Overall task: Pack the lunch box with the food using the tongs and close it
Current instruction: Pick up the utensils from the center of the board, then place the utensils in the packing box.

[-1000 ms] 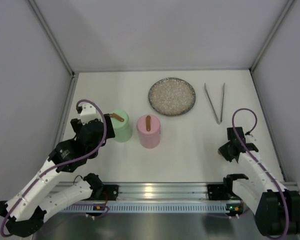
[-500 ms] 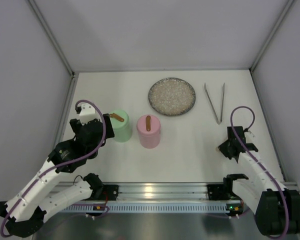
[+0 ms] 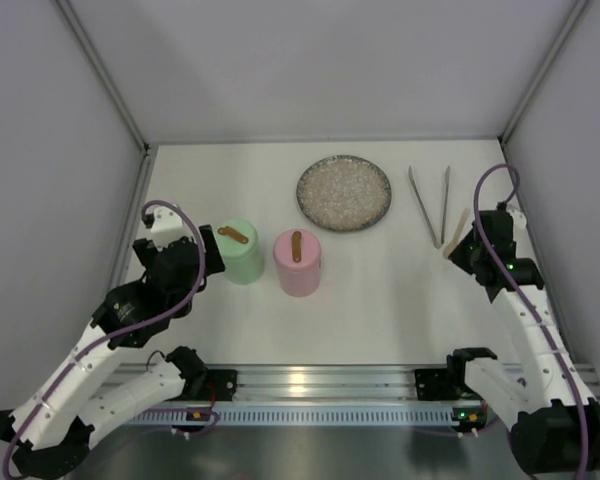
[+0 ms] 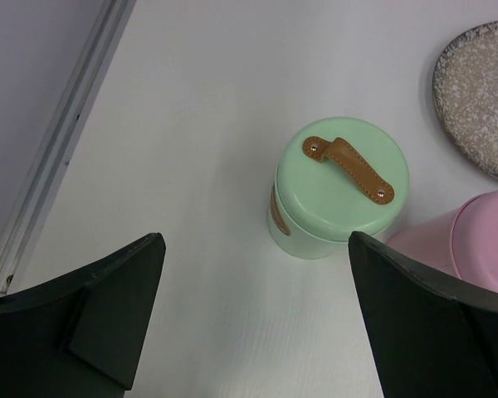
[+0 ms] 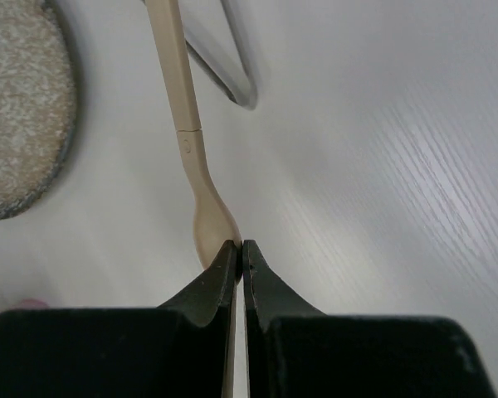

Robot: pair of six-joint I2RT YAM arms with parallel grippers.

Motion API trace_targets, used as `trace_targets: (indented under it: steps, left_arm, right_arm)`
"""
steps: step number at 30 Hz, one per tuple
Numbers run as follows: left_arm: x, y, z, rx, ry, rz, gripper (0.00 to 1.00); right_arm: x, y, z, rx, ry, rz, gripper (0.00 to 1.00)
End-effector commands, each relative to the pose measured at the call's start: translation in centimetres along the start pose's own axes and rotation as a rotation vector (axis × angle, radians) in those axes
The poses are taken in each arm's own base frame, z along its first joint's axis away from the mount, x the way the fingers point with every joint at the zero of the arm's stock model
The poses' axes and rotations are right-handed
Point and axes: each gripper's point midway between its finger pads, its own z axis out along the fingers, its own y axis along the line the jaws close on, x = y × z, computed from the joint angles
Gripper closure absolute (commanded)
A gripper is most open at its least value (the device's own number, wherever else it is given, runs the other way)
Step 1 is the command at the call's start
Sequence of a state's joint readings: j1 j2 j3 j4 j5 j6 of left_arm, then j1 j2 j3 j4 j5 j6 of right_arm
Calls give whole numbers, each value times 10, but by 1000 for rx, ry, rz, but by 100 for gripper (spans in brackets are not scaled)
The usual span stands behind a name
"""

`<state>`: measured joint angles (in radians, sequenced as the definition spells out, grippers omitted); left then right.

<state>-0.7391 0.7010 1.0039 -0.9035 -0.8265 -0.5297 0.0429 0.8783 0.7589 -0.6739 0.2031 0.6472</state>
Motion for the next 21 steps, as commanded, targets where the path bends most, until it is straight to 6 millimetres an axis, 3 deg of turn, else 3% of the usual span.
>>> trace_targets:
  steps: [1,3,4,5,7,9,11,12,13,14,15,17,18,19,20,21]
  left_arm:
    - [-25,-1,-2,16,-73,-114,2]
    - [-28,5,4,-8,-73,-160,2]
    - [-28,7,8,-14,-72,-176,2]
    - [-30,22,14,-72,-77,-209,2]
    - [-29,28,21,-79,-66,-250,2]
    - [-32,49,27,-163,-76,-295,2]
    - [-34,58,27,-206,-88,-305,2]
    - [-35,60,26,-217,-94,-312,2]
    - [-35,64,26,-235,-99,-315,2]
    - [-36,70,24,-253,-113,-331,2]
    - [-37,73,23,-269,-121,-335,2]
    - [-41,80,18,-292,-143,-331,2]
    - [-41,81,17,-295,-145,-326,2]
    - [-42,82,16,-301,-149,-323,2]
    - [-45,84,14,-303,-158,-324,2]
    - [-46,85,12,-306,-159,-317,2]
  right_arm:
    - [-30,35,-24,-117,-20,-123,100]
    - [-31,54,-34,-181,1,-155,100]
    - [-35,74,-47,-248,-9,-171,100]
    - [-31,89,-56,-314,12,-169,100]
    - [-24,123,-79,-434,33,-173,100]
    - [-4,156,-106,-571,92,-201,100]
    - [7,181,-126,-673,122,-167,100]
    - [17,189,-131,-699,141,-156,100]
    - [35,202,-148,-759,188,-134,100]
    - [36,214,-157,-806,175,-98,100]
    - [57,219,-164,-825,206,-98,100]
    - [62,237,-179,-880,199,41,100]
    - [78,239,-178,-885,227,57,100]
    - [103,247,-191,-917,281,41,100]
    - [108,252,-192,-898,288,92,100]
    - [121,262,-211,-947,317,87,100]
